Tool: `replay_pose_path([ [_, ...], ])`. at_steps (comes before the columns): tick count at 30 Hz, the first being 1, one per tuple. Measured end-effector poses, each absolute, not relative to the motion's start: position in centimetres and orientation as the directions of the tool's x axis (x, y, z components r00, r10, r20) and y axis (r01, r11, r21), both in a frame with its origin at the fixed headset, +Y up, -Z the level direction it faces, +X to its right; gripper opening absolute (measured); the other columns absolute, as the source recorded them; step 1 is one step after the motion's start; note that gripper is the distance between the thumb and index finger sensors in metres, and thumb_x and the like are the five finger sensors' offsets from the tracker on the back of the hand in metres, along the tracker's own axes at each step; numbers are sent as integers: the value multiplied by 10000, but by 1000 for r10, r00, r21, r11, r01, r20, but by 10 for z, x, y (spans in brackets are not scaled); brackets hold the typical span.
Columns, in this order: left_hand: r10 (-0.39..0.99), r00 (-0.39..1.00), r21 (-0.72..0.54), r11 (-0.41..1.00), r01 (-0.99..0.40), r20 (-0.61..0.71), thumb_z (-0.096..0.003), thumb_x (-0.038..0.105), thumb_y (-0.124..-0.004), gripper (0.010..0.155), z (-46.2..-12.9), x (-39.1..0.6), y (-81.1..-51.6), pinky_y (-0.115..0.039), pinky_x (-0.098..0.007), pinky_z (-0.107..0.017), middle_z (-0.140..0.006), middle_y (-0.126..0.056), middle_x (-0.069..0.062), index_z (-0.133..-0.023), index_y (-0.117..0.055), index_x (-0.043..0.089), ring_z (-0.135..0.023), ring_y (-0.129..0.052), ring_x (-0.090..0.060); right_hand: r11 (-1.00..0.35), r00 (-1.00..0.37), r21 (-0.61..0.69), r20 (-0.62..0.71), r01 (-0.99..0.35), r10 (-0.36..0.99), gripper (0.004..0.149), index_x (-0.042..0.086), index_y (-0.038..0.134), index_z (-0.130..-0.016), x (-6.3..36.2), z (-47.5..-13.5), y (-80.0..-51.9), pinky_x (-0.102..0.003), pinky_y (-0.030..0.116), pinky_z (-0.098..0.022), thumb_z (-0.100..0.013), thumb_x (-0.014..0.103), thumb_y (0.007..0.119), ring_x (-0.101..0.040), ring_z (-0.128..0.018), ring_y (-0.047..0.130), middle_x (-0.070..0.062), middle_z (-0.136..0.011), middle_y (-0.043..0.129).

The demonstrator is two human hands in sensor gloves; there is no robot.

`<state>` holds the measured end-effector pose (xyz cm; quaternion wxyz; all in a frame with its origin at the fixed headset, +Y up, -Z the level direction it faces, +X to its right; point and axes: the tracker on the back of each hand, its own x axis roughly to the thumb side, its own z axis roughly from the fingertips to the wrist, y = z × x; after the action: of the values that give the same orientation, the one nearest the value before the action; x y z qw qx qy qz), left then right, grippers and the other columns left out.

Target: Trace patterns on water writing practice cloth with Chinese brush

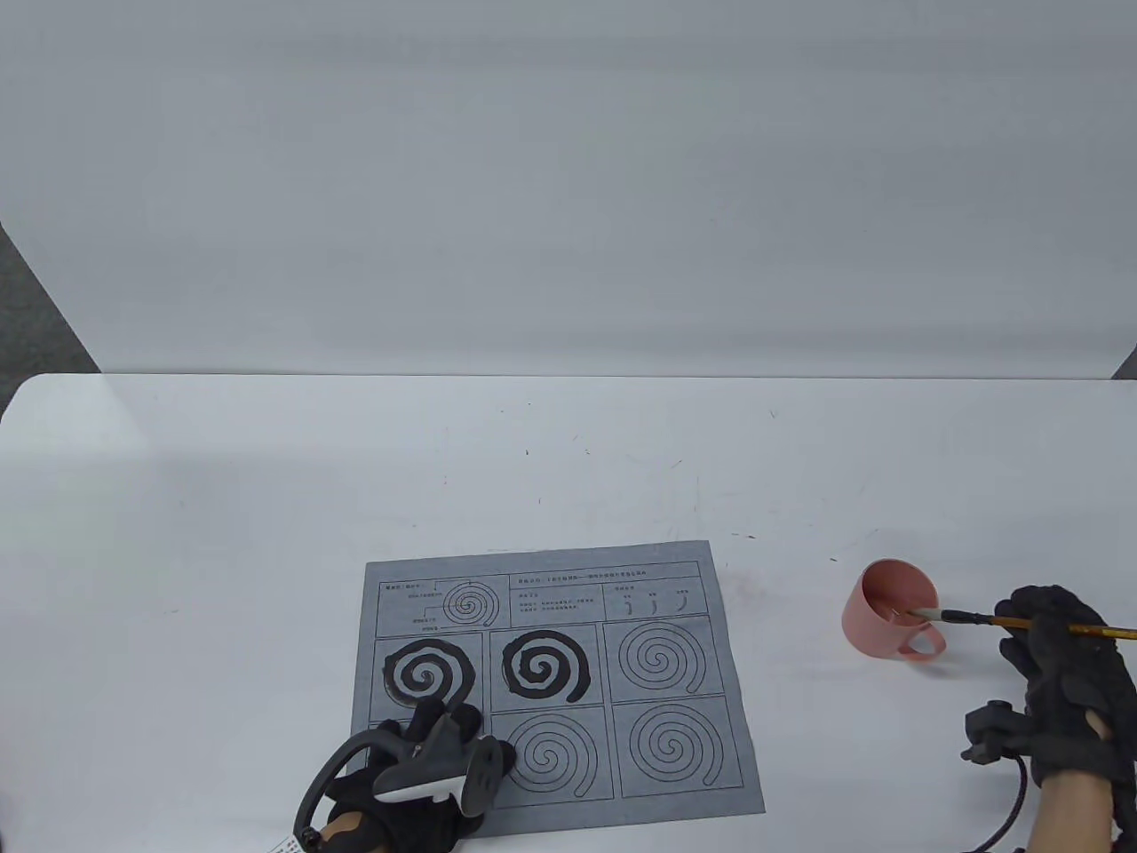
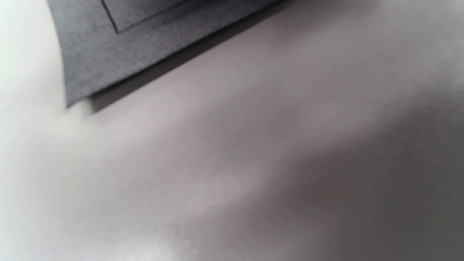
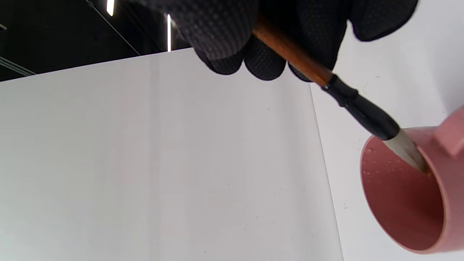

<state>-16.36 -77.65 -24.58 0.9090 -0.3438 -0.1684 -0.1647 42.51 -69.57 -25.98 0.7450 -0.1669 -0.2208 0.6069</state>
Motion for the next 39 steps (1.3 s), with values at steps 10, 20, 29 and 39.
replay_pose_path([
  [10,-185,888,-569,709,417,420,-395,569,-396,736,-245,-163,-777,-207,-696,-783,-1038,250,32,-870,167,570,-1061,122,-406,228,192,-603,125,-765,973,361,102,758,-835,439,-250,-701,-667,654,-560,-477,151,756,-482,-768,848,-225,-911,805],
  [20,-187,887,-568,708,419,421,-394,568,-393,737,-245,-163,-777,-207,-697,-781,-1037,251,30,-870,170,567,-1059,122,-409,90,-127,-657,275,-748,953,353,84,857,-774,398,-251,-661,-554,825,-482,-452,229,873,-379,-585,1047,-205,-760,980],
  [29,-188,888,-569,708,418,419,-394,568,-393,738,-245,-163,-777,-208,-697,-781,-1037,251,29,-869,172,567,-1060,121,-409,-322,-436,-331,369,-887,821,392,59,912,-695,261,-281,-653,-505,896,-391,-399,314,947,-317,-436,1119,-184,-629,1060],
  [39,-189,889,-569,708,418,418,-393,568,-392,737,-245,-162,-778,-207,-697,-782,-1037,253,29,-868,172,567,-1060,123,-408,-475,-535,-247,436,-845,724,388,85,913,-700,195,-273,-667,-512,867,-380,-412,345,925,-308,-412,1104,-163,-633,1054],
])
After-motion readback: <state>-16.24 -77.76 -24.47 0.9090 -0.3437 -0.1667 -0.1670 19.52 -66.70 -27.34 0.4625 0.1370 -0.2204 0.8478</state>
